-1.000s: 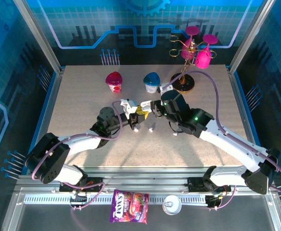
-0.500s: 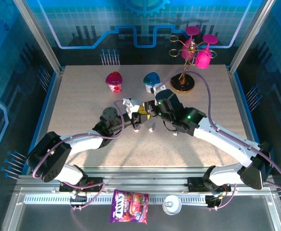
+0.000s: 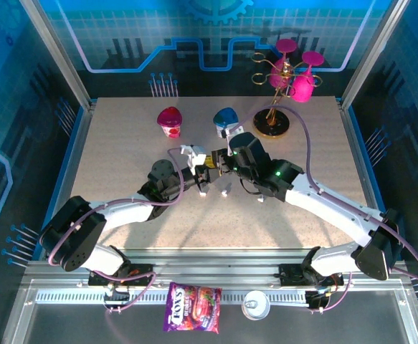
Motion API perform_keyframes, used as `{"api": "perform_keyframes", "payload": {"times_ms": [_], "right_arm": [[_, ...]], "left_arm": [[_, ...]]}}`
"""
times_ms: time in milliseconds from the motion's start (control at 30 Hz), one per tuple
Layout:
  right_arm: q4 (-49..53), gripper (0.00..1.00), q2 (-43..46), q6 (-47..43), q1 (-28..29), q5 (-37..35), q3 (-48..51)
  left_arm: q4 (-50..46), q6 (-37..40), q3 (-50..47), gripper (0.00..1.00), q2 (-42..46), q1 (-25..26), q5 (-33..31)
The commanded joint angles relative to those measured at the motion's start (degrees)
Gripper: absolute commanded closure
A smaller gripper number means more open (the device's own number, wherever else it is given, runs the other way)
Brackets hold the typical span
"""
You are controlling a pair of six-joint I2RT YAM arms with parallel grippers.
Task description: Insert the wireless bluetooth earbuds into the charging case
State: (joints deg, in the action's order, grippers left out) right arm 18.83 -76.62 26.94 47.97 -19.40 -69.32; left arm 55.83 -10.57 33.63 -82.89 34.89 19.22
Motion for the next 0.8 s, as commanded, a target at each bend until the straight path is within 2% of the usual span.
{"api": "perform_keyframes", "payload": {"times_ms": [0, 467, 767], "right_arm": [[-2.1, 0.71, -0.3, 1.0, 0.6, 0.7, 0.3], [-4.2, 0.7, 1.4, 4.8, 0.4, 2.2, 4.4], [-4.5, 0.42, 6.0, 4.7, -0.3, 1.7, 5.0]], "left_arm": [[2.5, -1.6, 2.0, 1.0, -0.1, 0.4, -1.4], [3.8, -3.9, 2.3, 1.0, 0.1, 0.4, -5.1], [8.3, 0.8, 0.2, 1.0, -0.8, 0.4, -2.7]]}}
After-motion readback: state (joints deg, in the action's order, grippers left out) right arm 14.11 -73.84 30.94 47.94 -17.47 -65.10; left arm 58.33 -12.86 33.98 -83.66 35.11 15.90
